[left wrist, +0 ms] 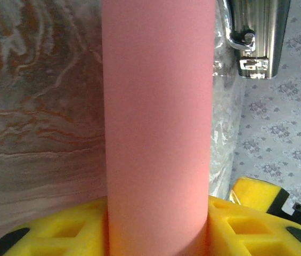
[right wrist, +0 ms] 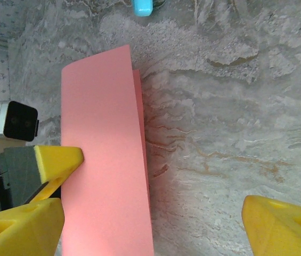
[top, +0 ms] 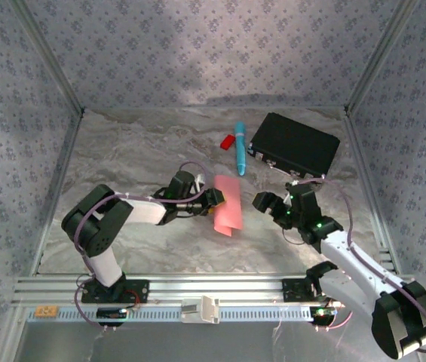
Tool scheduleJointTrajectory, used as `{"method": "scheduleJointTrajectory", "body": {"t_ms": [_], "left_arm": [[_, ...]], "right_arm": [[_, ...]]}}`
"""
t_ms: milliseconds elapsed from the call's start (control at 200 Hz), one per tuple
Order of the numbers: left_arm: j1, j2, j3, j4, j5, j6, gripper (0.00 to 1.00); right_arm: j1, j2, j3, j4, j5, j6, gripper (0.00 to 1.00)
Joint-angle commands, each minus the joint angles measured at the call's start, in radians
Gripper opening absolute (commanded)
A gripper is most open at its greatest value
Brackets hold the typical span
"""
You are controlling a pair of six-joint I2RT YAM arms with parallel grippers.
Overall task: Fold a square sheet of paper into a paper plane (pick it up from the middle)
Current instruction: First fold the square sheet of paper in half at the center of the table.
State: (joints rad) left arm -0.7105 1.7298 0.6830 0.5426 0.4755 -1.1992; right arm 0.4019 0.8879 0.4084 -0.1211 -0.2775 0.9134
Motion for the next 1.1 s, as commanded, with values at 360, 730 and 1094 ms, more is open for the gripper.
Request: {"method": "scheduleJointTrajectory", "body": {"t_ms": [360,730,1094], "left_arm": [[-0.012,-0.007,-0.037,-0.064,-0.085,0.001,0.43],[-0.026,-0.041,-0.003,-0.236,-0.139,0.079,0.46],[-0.028,-0.083,0.09,-0.5,-0.217,0.242,0.61]], "right_arm": [[0.054,0.1,0.039,0.016,0.008,0.02,0.89],[0.078,0.109,0.04,0.013,0.043,0.039,0.9],[0.087,0.115,0.043,0.009,0.05,0.039,0.9]]}}
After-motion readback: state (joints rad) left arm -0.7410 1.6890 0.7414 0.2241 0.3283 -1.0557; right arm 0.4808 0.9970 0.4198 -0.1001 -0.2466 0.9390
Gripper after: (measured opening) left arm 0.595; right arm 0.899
